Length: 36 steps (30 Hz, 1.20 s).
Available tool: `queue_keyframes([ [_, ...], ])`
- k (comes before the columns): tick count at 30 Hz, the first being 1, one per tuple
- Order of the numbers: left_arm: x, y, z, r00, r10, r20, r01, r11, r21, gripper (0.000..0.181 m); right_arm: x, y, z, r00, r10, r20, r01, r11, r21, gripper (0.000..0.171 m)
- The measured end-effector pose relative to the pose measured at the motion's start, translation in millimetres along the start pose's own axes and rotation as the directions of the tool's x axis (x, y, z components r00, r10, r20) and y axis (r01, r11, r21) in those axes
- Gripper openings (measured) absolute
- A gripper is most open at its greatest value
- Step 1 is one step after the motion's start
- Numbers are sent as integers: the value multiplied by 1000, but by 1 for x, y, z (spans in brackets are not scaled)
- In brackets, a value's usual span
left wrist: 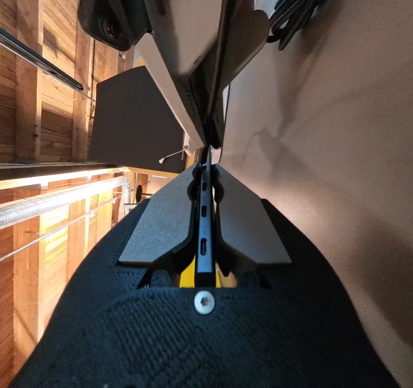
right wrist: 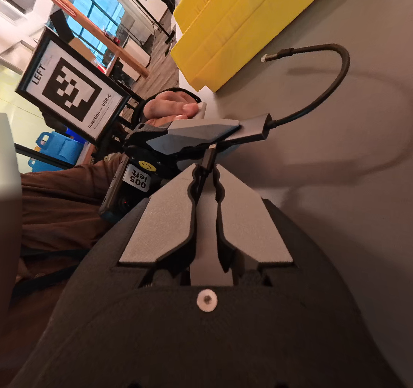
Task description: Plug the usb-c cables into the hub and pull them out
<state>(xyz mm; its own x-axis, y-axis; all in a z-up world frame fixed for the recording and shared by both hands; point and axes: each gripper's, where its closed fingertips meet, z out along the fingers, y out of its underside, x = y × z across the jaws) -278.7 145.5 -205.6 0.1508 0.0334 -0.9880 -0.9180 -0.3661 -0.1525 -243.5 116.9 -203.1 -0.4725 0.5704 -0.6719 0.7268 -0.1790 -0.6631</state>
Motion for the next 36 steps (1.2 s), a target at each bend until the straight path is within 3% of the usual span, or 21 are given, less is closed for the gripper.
queue_keyframes([
  [23, -2, -1, -1, 1000, 5, 13, -5, 1000, 0, 7, 1, 1, 3, 1000, -18, 0, 18, 1000, 13, 8],
  [36, 12, 7, 1, 996, -35, -78, 30, 997, -69, 7, 12, 2, 8, 989, -81, -120, 83, 997, 9, 8],
])
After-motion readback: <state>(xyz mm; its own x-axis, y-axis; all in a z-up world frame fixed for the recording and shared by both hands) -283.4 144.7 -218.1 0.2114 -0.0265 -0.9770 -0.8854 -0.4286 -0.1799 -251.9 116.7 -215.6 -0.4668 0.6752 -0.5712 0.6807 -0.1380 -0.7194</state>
